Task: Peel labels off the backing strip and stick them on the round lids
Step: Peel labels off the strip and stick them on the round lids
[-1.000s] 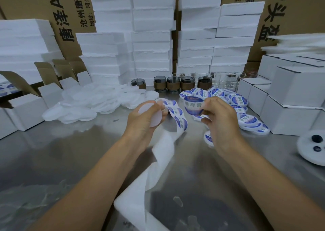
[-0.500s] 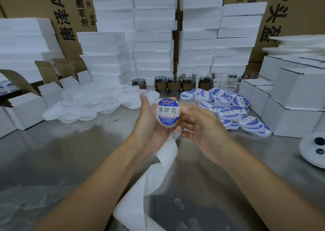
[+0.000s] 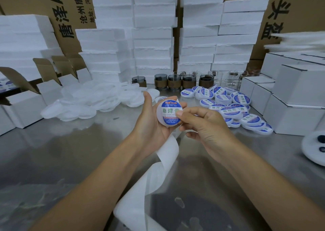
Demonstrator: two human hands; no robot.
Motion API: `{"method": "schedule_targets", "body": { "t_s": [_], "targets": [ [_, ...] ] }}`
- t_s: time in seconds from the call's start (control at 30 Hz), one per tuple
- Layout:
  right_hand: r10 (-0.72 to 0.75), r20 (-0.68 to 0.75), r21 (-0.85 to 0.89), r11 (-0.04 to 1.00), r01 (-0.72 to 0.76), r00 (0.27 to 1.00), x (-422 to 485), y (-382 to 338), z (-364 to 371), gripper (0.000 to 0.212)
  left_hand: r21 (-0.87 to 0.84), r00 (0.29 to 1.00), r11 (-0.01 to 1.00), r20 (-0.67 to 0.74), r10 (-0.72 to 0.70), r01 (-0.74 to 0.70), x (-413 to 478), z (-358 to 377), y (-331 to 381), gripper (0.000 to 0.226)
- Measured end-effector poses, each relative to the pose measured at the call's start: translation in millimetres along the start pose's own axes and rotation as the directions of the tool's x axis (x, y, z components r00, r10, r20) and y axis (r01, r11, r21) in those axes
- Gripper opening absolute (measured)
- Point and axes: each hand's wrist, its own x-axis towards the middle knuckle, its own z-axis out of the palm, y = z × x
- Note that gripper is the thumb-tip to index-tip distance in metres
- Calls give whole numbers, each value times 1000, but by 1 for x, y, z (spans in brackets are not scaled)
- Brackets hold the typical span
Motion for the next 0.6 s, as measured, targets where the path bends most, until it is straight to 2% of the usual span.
{"method": "schedule_targets", "body": {
  "t_s": [0.6],
  "targets": [
    [44,-73,-45,998,-47,996,1,2,-1,9,99,997,995,77,15,-22,-5,5,0,64]
  ]
}}
